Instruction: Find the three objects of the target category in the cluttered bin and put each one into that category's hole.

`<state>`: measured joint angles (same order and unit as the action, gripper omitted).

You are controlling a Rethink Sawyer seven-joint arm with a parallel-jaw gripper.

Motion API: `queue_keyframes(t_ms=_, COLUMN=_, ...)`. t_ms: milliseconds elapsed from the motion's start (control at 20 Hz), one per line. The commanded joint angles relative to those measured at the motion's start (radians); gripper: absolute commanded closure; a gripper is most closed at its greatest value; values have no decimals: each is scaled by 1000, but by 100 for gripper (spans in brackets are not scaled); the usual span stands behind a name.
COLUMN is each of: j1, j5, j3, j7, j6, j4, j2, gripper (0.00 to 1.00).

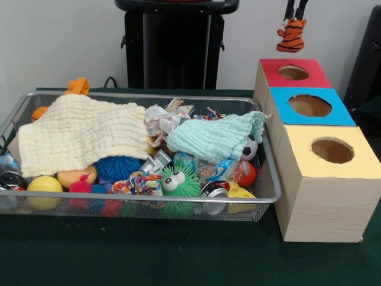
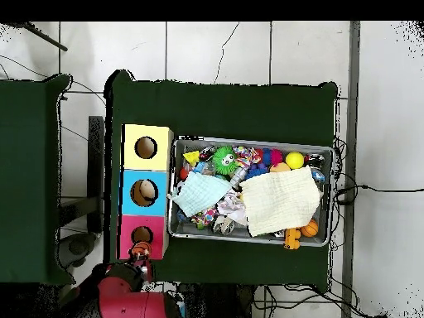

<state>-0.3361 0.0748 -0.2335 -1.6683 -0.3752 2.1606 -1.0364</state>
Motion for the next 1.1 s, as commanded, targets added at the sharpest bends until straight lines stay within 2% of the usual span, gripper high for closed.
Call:
queue_keyframes(t_ms=50, j1=29, j5=45, j3=22, j7=-244, j6=68, j4=-34, j2=65, gripper=100)
queue_keyframes(t_ms=1100, j1=0, j5=58, j3=3, j7=-250, j6=55, j4=-61, j2=86, gripper=100)
